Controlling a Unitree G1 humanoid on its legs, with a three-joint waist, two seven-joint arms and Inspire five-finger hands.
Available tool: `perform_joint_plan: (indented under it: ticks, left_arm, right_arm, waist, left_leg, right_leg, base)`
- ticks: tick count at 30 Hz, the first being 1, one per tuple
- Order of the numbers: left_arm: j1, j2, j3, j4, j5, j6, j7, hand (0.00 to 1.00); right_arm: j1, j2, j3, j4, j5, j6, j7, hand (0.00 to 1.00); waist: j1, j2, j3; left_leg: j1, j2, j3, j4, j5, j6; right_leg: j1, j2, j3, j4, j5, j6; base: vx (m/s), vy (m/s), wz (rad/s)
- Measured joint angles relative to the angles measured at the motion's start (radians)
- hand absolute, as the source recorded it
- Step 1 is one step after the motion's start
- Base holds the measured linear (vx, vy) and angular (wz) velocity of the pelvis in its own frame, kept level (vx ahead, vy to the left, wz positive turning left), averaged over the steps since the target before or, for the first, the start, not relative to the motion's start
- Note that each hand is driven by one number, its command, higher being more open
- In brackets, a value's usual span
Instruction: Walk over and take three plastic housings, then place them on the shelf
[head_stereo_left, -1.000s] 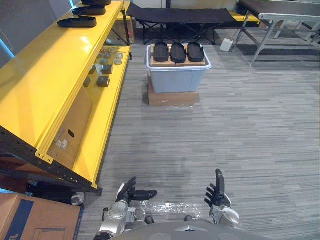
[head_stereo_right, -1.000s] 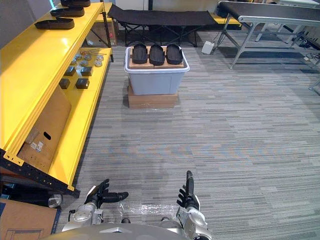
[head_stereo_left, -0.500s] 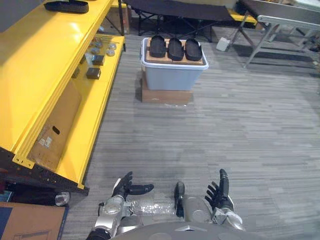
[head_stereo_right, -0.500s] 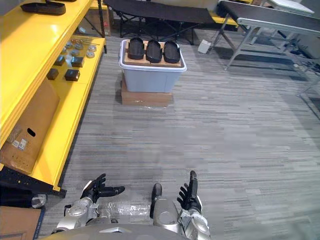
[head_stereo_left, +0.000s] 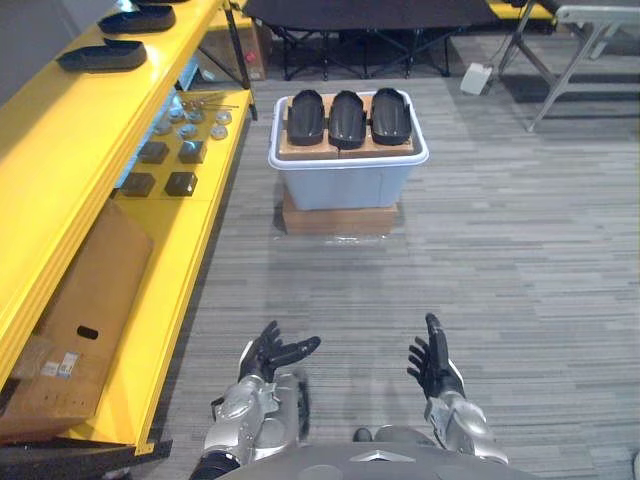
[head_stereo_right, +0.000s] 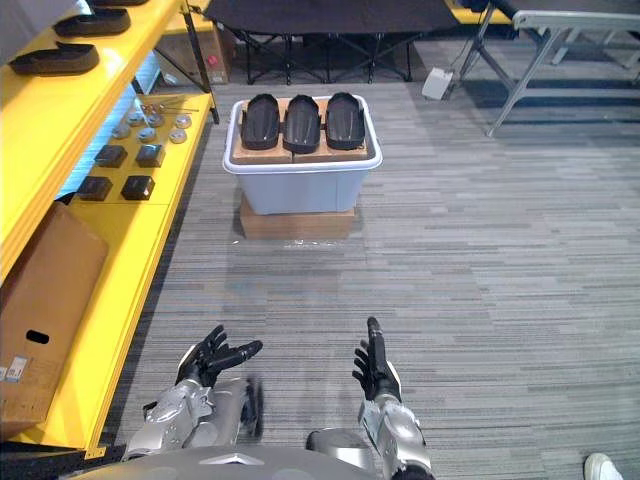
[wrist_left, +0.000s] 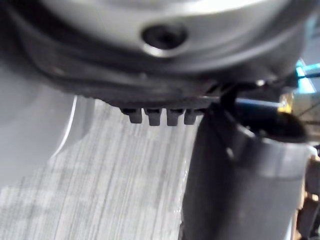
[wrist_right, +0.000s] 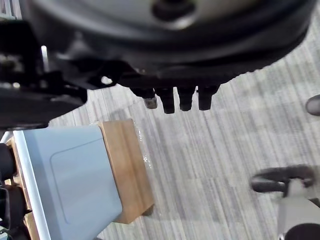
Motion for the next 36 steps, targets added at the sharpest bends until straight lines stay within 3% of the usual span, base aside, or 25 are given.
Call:
perform_joint_plan:
  ticks: [1,2,3,4,5,6,7,8,9,10,13,14,16,18,19,20,21,22,24,26,27,29,31,32,36]
  left_arm:
    - [0.012,-0.001,-0.028,-0.019,0.004,0.000,-0.013,1.00]
    - [0.014,0.005,-0.039,-0.025,0.008,0.004,-0.026,1.00]
    - [0.013,0.015,-0.044,-0.034,0.008,0.004,-0.032,1.00]
    - [0.010,0.038,-0.047,-0.049,0.008,0.004,-0.037,1.00]
    - [0.011,0.048,-0.054,-0.055,0.008,0.005,-0.036,1.00]
    - [0.006,0.049,-0.074,-0.069,0.008,-0.002,-0.037,1.00]
    - [-0.016,0.051,-0.078,-0.048,0.008,0.008,-0.033,1.00]
    - [-0.021,0.052,-0.082,-0.046,0.008,0.008,-0.031,1.00]
    - [-0.018,0.053,-0.089,-0.045,0.008,0.006,-0.029,1.00]
    - [-0.007,0.052,-0.110,-0.045,0.008,0.004,-0.026,1.00]
    - [-0.030,0.052,-0.147,-0.035,0.005,0.004,-0.027,1.00]
    - [-0.036,0.052,-0.151,-0.035,0.002,0.004,-0.028,1.00]
    - [-0.059,0.059,-0.152,-0.035,-0.007,0.005,-0.035,1.00]
    - [-0.057,0.083,-0.152,-0.035,-0.012,0.004,-0.034,1.00]
    - [-0.037,0.108,-0.148,-0.035,-0.024,0.005,-0.032,1.00]
    - [-0.024,0.100,-0.131,-0.014,-0.044,0.007,-0.029,1.00]
    - [-0.009,0.085,-0.123,-0.017,-0.051,0.012,-0.016,1.00]
    - [0.011,0.057,-0.112,-0.019,-0.052,0.012,-0.010,1.00]
    - [0.013,0.031,-0.103,-0.018,-0.051,0.014,-0.013,1.00]
    - [0.014,0.019,-0.105,-0.001,-0.050,0.020,-0.032,1.00]
    - [0.013,0.019,-0.106,0.008,-0.048,0.023,-0.055,1.00]
    - [0.006,0.018,-0.115,0.008,-0.038,0.023,-0.078,1.00]
    - [-0.011,0.023,-0.114,0.008,-0.034,0.023,-0.076,1.00]
    - [-0.020,0.026,-0.115,0.007,-0.034,0.023,-0.073,1.00]
    - [-0.076,0.083,-0.117,0.003,-0.037,0.020,-0.071,1.00]
  right_arm:
    - [0.002,-0.006,0.003,-0.003,0.001,0.001,-0.006,0.00]
    - [-0.003,0.001,0.021,0.000,0.011,0.017,-0.016,0.00]
    - [-0.004,0.005,0.034,-0.001,0.021,0.022,-0.019,0.00]
    - [-0.003,0.011,0.043,0.000,0.038,0.029,-0.021,0.00]
    - [0.002,0.020,0.047,-0.002,0.042,0.034,-0.024,0.00]
    - [-0.013,0.004,0.057,-0.002,0.043,0.033,-0.025,0.00]
    - [-0.044,-0.002,0.071,0.011,0.045,0.036,-0.025,0.00]
    - [-0.052,-0.001,0.077,0.024,0.045,0.038,-0.024,0.00]
    - [-0.054,0.005,0.082,0.047,0.036,0.036,-0.015,0.00]
    - [-0.042,0.009,0.099,0.056,0.030,0.030,-0.008,0.00]
    - [-0.035,0.013,0.137,0.054,0.029,0.021,-0.008,0.00]
    - [-0.035,0.012,0.137,0.053,0.029,0.021,-0.010,0.00]
    - [-0.040,0.012,0.133,0.050,0.028,0.018,-0.010,0.00]
    - [-0.032,0.020,0.128,0.048,0.012,0.012,-0.009,0.00]
    - [-0.012,0.042,0.127,0.046,-0.007,0.010,-0.013,0.00]
    - [0.007,0.046,0.122,0.032,-0.009,0.014,-0.013,0.00]
    - [0.008,0.039,0.116,0.025,-0.011,0.014,-0.016,0.00]
    - [0.018,0.028,0.106,-0.007,-0.010,0.010,-0.028,0.00]
    - [0.028,0.015,0.085,-0.029,-0.008,0.006,-0.049,0.00]
    - [0.055,0.014,0.054,-0.034,-0.010,0.011,-0.075,0.00]
    - [0.069,0.014,0.031,-0.045,-0.012,0.012,-0.098,0.00]
    - [0.091,0.008,-0.015,-0.099,-0.013,0.010,-0.128,0.00]
    - [0.098,-0.014,-0.040,-0.164,-0.047,0.005,-0.149,0.00]
    - [0.106,-0.026,-0.041,-0.184,-0.049,0.002,-0.153,0.00]
    - [0.143,-0.006,-0.032,-0.264,-0.085,-0.001,-0.132,0.00]
  waist:
    - [0.013,0.041,-0.001]
    - [0.023,0.044,-0.001]
    - [0.024,0.018,-0.006]
    - [0.021,-0.062,-0.029]
    - [0.026,-0.095,-0.053]
    - [0.041,-0.101,-0.052]
    - [0.007,-0.105,-0.050]
    - [0.007,-0.109,-0.050]
    - [0.009,-0.113,-0.048]
    - [0.009,-0.103,-0.048]
    - [-0.013,-0.053,-0.054]
    - [-0.016,-0.040,-0.054]
    - [-0.016,-0.013,-0.044]
    - [-0.012,-0.035,-0.048]
    - [-0.011,-0.082,-0.065]
    - [-0.013,-0.092,-0.085]
    - [-0.012,-0.073,-0.094]
    - [-0.014,-0.042,-0.108]
    - [-0.022,-0.020,-0.096]
    - [-0.015,-0.036,-0.076]
    - [-0.018,-0.053,-0.069]
    - [-0.026,-0.030,-0.071]
    - [-0.054,0.001,-0.071]
    - [-0.057,0.013,-0.071]
    - [-0.076,-0.034,-0.071]
  left_leg:
    - [-0.005,0.017,-0.005,-0.048,0.009,-0.002]
    - [-0.006,0.028,0.003,0.013,0.122,0.042]
    - [-0.016,0.021,0.023,0.046,0.133,0.046]
    - [-0.039,-0.005,0.083,0.104,0.093,0.049]
    - [-0.060,-0.021,0.093,0.171,0.059,0.101]
    - [-0.038,-0.020,0.084,0.210,0.020,0.164]
    - [0.000,-0.037,0.066,0.198,-0.019,0.171]
    - [0.038,-0.044,0.064,0.173,-0.029,0.170]
    - [0.133,-0.056,0.068,0.123,-0.046,0.170]
    - [0.216,-0.057,0.062,0.095,-0.059,0.176]
    - [0.312,-0.023,-0.011,0.054,-0.073,0.177]
    - [0.319,-0.010,-0.023,0.050,-0.077,0.171]
    - [0.361,0.031,-0.070,0.036,-0.110,0.134]
    - [0.391,0.041,-0.098,0.059,-0.182,0.091]
    - [0.399,0.033,-0.121,0.101,-0.237,0.067]
    - [0.405,0.042,-0.154,0.144,-0.292,0.038]
    - [0.406,0.072,-0.152,0.157,-0.297,0.030]
    - [0.371,0.114,-0.161,0.232,-0.308,0.015]
    - [0.240,0.160,-0.150,0.477,-0.241,0.013]
    - [0.201,0.186,-0.077,0.534,-0.223,0.010]
    - [0.204,0.185,-0.002,0.444,-0.225,0.012]
    - [0.204,0.176,0.054,0.263,-0.203,0.014]
    - [0.206,0.159,0.043,0.060,-0.027,0.010]
    - [0.207,0.159,0.045,0.038,0.011,0.013]
    - [0.268,0.109,0.083,-0.120,0.060,0.029]
  right_leg:
    - [0.040,0.042,0.031,-0.004,-0.041,0.006]
    - [0.079,0.053,0.058,0.014,-0.104,-0.017]
    - [0.080,0.042,0.073,0.034,-0.141,-0.042]
    - [0.072,-0.006,0.093,0.055,-0.213,-0.094]
    - [0.068,-0.032,0.094,0.076,-0.217,-0.063]
    - [-0.019,-0.037,0.113,0.300,-0.227,0.045]
    - [-0.132,-0.061,0.104,0.567,-0.171,0.239]
    - [-0.185,-0.076,0.091,0.690,-0.107,0.277]
    - [-0.243,-0.109,0.048,0.841,-0.079,0.254]
    - [-0.274,-0.133,-0.009,0.881,-0.116,0.192]
    - [-0.378,-0.139,-0.099,0.657,-0.170,0.131]
    - [-0.399,-0.140,-0.104,0.594,-0.167,0.135]
    - [-0.449,-0.155,-0.056,0.347,-0.105,0.193]
    - [-0.456,-0.174,0.014,0.193,0.049,0.199]
    - [-0.459,-0.184,0.049,0.199,0.169,0.205]
    - [-0.473,-0.178,0.023,0.277,0.167,0.189]
    - [-0.472,-0.156,-0.007,0.282,0.151,0.184]
    - [-0.460,-0.133,-0.050,0.280,0.100,0.142]
    - [-0.398,-0.104,-0.103,0.224,0.088,0.123]
    - [-0.293,-0.106,-0.138,0.148,0.097,0.097]
    - [-0.254,-0.120,-0.162,0.119,0.098,0.100]
    - [-0.222,-0.123,-0.170,0.089,0.098,0.101]
    - [-0.229,-0.116,-0.153,0.095,0.088,0.117]
    - [-0.237,-0.109,-0.139,0.100,0.085,0.122]
    - [-0.262,-0.150,-0.102,0.076,0.086,0.148]
  base:
    - [0.35,0.206,-0.50]
    - [0.34,0.213,-0.42]
    - [0.36,0.172,-0.08]
    - [0.34,0.069,0.06]
    - [0.56,0.013,-0.32]
    - [0.62,0.002,-0.17]
    - [0.62,0.023,-0.16]
    - [0.57,0.099,0.14]
    - [0.57,0.098,-0.07]
    - [0.66,0.094,0.00]
    - [0.56,-0.038,0.53]
    - [0.43,-0.110,0.68]
    - [0.42,-0.159,0.65]
    - [0.41,-0.260,0.62]
    - [0.42,-0.454,0.62]
    - [0.40,-0.458,0.53]
    - [0.47,-0.494,0.52]
    - [0.33,-0.333,0.54]
    - [0.30,-0.332,0.69]
    - [0.24,-0.244,0.50]
    - [0.24,-0.179,0.30]
    - [0.24,-0.091,0.08]
    - [0.23,0.015,-0.25]
    - [0.23,0.091,-0.36]
    - [0.14,0.089,-0.21]
